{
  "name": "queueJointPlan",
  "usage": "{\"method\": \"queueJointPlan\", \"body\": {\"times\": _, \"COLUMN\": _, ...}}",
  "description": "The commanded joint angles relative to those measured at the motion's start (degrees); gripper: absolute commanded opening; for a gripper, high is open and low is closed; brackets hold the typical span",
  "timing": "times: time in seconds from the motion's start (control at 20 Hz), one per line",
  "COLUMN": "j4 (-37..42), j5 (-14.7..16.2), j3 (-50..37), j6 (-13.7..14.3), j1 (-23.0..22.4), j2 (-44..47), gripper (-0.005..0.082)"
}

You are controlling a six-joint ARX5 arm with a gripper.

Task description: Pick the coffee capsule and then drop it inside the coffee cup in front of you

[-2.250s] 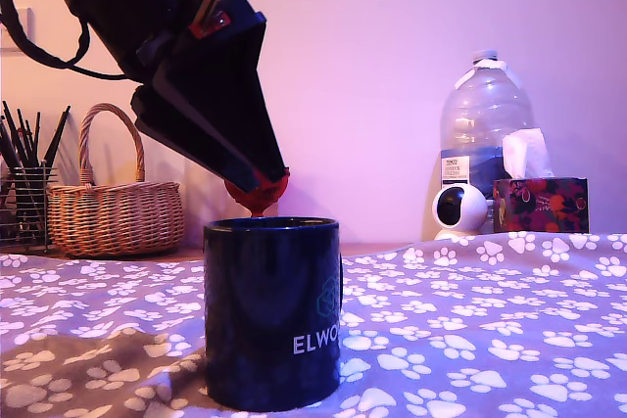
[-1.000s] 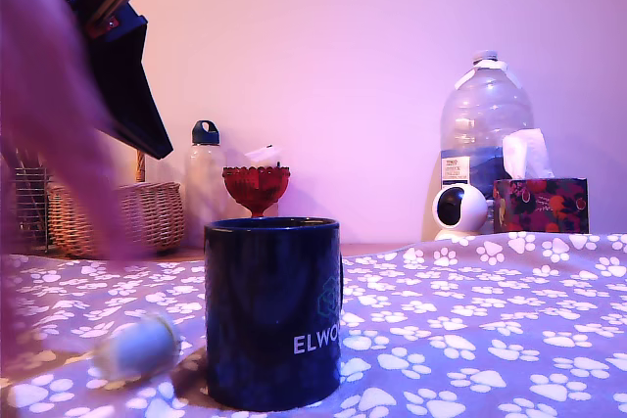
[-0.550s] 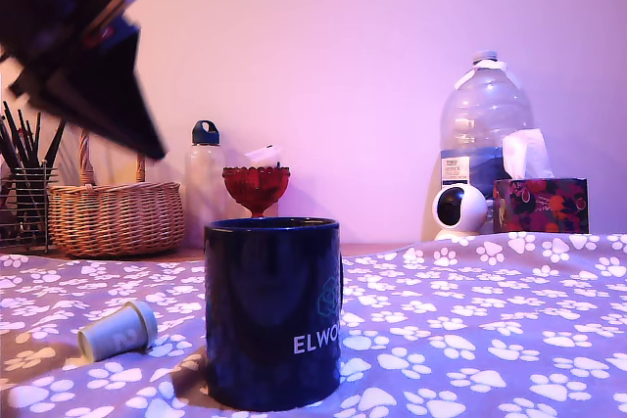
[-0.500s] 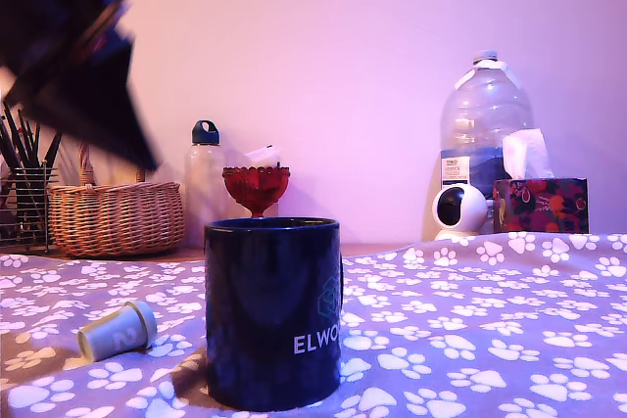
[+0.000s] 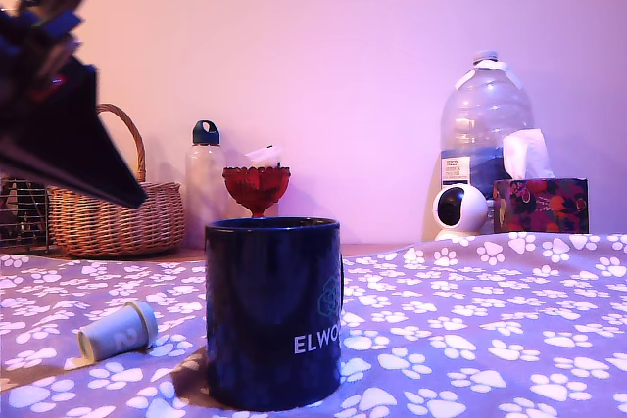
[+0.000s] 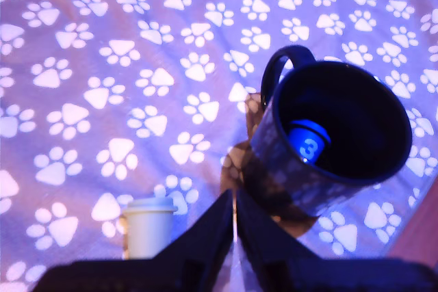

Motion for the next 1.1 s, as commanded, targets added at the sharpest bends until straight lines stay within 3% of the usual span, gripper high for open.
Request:
{"method": "queueJointPlan", "body": {"times": 0.0, "j4": 1.36, "j5": -0.13, "j3": -2.16, "j6": -1.11, "j1": -0.02, "j2": -2.64, "gripper": -0.0019}}
{"method": "queueJointPlan", "body": {"times": 0.2, "j4": 1.46, "j5": -3.5, "j3": -3.02, "j6": -2.25, "j1": -0.22, "j2": -7.06, "gripper": -0.0019}}
{"method": "queueJointPlan", "body": {"times": 0.3, "j4": 1.03, "j5": -3.72, "j3": -3.02, "j6": -2.86, "j1": -0.22, "j2": -8.04, "gripper": -0.0019}}
{"method": "queueJointPlan", "body": {"times": 0.4, "j4": -0.66, "j5": -5.27, "j3": -3.02, "j6": -5.18, "j1": -0.24, "j2": -8.68, "gripper": -0.0019}}
{"method": "queueJointPlan", "body": {"times": 0.7, "j4": -2.58, "j5": -11.85, "j3": -3.02, "j6": -5.55, "j1": -0.33, "j2": -10.47, "gripper": -0.0018}}
{"method": "queueJointPlan", "body": {"times": 0.9, "j4": -2.71, "j5": -14.56, "j3": -3.02, "j6": -5.55, "j1": -0.33, "j2": -10.73, "gripper": -0.0018}}
{"method": "queueJointPlan", "body": {"times": 1.05, "j4": -2.67, "j5": -14.8, "j3": -3.02, "j6": -5.55, "j1": -0.33, "j2": -10.73, "gripper": -0.0009}}
